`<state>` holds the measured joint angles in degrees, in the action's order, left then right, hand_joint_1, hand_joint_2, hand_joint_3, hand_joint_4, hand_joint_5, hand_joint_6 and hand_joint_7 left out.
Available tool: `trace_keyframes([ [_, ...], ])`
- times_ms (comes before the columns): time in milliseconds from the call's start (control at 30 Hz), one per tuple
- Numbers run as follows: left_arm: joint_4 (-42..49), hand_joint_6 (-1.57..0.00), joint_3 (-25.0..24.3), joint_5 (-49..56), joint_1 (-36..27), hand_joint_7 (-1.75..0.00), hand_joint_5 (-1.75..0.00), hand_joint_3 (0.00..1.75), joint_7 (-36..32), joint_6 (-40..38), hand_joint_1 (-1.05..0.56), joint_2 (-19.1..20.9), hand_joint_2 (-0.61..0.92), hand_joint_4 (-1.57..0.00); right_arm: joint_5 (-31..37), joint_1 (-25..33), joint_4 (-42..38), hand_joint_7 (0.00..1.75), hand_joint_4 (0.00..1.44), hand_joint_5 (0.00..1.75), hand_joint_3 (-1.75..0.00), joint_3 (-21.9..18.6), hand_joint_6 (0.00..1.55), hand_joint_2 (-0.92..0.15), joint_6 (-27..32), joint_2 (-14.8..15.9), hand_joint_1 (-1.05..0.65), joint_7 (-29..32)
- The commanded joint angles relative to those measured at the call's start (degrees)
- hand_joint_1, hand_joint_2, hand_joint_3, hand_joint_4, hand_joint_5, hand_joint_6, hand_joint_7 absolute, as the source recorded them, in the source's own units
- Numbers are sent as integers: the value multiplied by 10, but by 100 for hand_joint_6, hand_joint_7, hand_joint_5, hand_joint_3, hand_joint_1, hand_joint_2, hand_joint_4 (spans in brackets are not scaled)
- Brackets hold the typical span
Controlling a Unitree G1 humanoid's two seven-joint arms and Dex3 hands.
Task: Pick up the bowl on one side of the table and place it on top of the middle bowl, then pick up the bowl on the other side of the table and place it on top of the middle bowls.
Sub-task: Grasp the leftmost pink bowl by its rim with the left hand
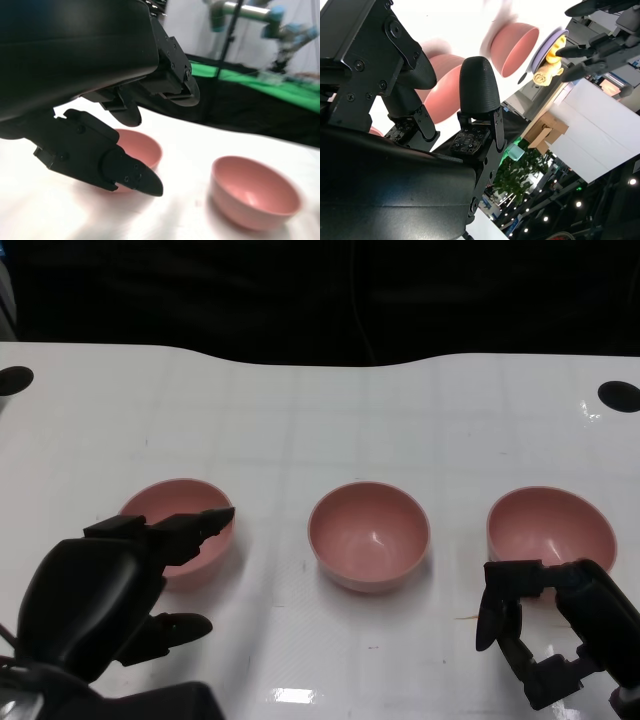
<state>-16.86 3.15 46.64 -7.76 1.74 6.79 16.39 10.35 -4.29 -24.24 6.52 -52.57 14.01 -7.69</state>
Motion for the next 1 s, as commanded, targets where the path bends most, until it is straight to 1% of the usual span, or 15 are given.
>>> trace_keyframes([
  [33, -15, -45, 21, 61, 16, 0, -40, 0, 14, -68, -43, -9, 85, -40, -4, -3, -5, 140, 99, 174, -175, -7, 93, -6, -8, 3, 15, 4],
  [133, -13, -40, 40, 93, 28, 0, -37, 1, 30, -111, -44, -12, 87, -37, -4, -4, -7, 140, 99, 174, -175, -6, 93, -6, -9, 2, 15, 4],
  [233, -2, -39, 53, 102, 41, 0, -36, 1, 40, -134, -43, -10, 88, -36, 0, -3, -3, 140, 99, 174, -175, -5, 93, -6, -6, 2, 15, 5],
  [333, 24, -37, 79, 140, 69, 0, -33, 1, 72, -174, -47, -5, 90, -34, 1, -2, 0, 140, 99, 174, -175, -5, 93, -6, -2, 3, 13, 4],
  [533, 67, -40, 118, 193, 110, -1, -28, 0, 97, -233, -52, -8, 91, -40, 8, -1, 5, 141, 99, 174, -175, -5, 93, -6, 0, 2, 13, 9],
  [633, 115, -42, 142, 210, 144, -1, -21, 1, 101, -254, -52, -14, 91, -49, 3, 0, 5, 141, 100, 174, -175, -4, 92, -6, -2, 0, 15, 7],
  [800, 178, -41, 170, 214, 187, -1, -16, 10, 117, -277, -53, -14, 92, -56, 6, 4, 12, 141, 99, 174, -175, -4, 91, -6, 3, 2, 16, 6],
  [900, 221, -43, 184, 210, 209, -1, -14, 8, 101, -284, -53, -19, 92, -58, 8, 6, 16, 141, 99, 175, -175, -4, 91, -6, 5, 3, 15, 7],
  [1000, 232, -43, 191, 205, 215, -1, -13, 7, 95, -289, -53, -17, 92, -58, 9, 6, 17, 141, 99, 175, -175, -4, 91, -6, 5, 3, 15, 7],
])
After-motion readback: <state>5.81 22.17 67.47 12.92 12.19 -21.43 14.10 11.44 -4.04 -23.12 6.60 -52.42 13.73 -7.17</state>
